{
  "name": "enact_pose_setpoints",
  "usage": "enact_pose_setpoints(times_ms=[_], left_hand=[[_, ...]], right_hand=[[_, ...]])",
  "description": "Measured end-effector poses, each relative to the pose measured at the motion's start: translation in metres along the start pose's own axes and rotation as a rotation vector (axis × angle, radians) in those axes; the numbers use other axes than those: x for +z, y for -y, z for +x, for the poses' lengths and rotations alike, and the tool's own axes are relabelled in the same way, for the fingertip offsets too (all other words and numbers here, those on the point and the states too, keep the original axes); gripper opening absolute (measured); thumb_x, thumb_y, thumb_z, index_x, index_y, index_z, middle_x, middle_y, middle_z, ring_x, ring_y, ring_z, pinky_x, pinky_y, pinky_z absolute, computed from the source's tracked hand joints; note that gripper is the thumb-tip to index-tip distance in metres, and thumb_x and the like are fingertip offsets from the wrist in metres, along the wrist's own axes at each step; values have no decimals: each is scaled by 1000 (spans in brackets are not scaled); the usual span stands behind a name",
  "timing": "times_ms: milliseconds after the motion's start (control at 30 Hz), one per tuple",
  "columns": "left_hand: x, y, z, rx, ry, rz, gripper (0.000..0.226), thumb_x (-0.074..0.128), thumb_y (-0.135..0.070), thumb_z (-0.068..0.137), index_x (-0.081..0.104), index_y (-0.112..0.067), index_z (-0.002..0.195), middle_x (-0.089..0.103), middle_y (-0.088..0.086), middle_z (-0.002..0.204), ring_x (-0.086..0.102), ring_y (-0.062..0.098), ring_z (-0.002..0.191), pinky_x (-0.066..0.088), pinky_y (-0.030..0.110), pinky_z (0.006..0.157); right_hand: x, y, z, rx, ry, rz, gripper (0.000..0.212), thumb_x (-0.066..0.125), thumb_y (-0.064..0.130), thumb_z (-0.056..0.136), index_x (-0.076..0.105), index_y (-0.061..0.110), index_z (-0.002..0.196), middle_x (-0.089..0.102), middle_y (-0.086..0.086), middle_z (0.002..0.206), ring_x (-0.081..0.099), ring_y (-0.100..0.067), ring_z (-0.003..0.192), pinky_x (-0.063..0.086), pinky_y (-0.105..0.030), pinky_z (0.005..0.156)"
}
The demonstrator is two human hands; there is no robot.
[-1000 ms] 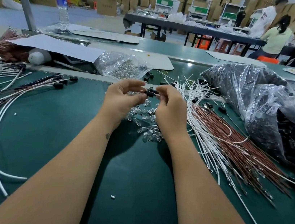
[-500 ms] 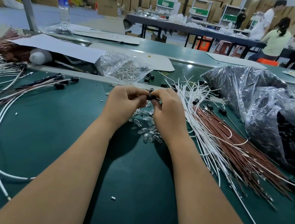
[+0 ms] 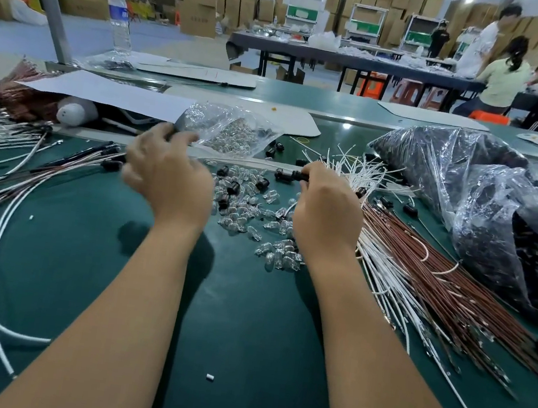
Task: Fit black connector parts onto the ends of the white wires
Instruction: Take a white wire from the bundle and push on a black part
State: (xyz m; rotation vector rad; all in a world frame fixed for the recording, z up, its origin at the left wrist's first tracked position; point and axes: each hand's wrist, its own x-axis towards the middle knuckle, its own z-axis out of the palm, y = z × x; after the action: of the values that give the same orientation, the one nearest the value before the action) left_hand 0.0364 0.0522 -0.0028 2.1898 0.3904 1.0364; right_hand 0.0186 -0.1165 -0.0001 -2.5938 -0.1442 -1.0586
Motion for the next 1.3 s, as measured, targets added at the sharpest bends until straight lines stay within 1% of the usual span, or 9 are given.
enact_pose_setpoints(times_ms=[100,167,300,433,533,633,833,1000,1300], left_hand=[[9,-19,-16,449,150,-88,30,52,-8,88,69,-18,110,62,1,120,42,27,123,24,42,105],[15,-23,-23,589,224,-93,26,48,-15,93,72,-13,102,68,6,101,51,30,108,32,39,94],[16,-10,-13,457,141,12,21,51,-12,95,71,-10,100,69,10,96,51,29,99,27,34,83],[14,4,-7,222,77,184,25,51,-5,89,69,-15,103,66,8,104,47,30,107,24,38,89],[15,-6,-9,433,160,-23,28,56,-1,85,72,-16,103,70,5,104,56,25,104,32,34,92],[18,-18,-16,632,312,-219,18,60,-2,89,73,-9,98,72,6,94,59,20,87,36,20,77],[21,-2,-11,400,252,-134,19,55,0,88,71,-7,96,71,9,91,60,26,86,39,28,71],[20,-22,-25,399,443,-445,8,66,-7,86,71,-13,90,68,-7,80,62,2,75,47,15,72],[24,-21,-19,64,620,-657,8,68,-5,86,70,-12,84,67,6,73,55,7,63,45,20,63]], right_hand=[[5,6,-1,-67,36,62,20,51,4,93,59,11,110,65,-5,94,54,-20,80,39,-29,66],[6,8,-2,-108,72,91,20,50,4,93,57,12,109,64,-5,96,55,-24,85,41,-33,70],[3,0,-1,-61,31,27,19,54,0,89,59,10,105,65,-5,88,53,-22,76,35,-29,64],[3,-4,0,-17,78,-4,18,53,-2,88,60,9,102,62,-4,81,50,-18,71,33,-27,61],[6,2,0,-43,127,96,18,51,0,92,59,9,105,63,-4,86,51,-18,76,39,-29,67],[7,4,-1,-75,120,105,13,50,4,94,57,11,102,63,-4,89,50,-18,78,34,-29,70],[6,-2,0,14,172,80,18,55,0,89,59,13,101,63,1,85,56,-14,79,33,-26,79],[1,3,-1,15,180,320,15,55,6,92,63,8,105,69,-7,95,59,-24,89,42,-34,84],[1,3,-3,70,159,445,18,62,5,87,67,12,103,71,-4,92,64,-24,89,47,-46,88]])
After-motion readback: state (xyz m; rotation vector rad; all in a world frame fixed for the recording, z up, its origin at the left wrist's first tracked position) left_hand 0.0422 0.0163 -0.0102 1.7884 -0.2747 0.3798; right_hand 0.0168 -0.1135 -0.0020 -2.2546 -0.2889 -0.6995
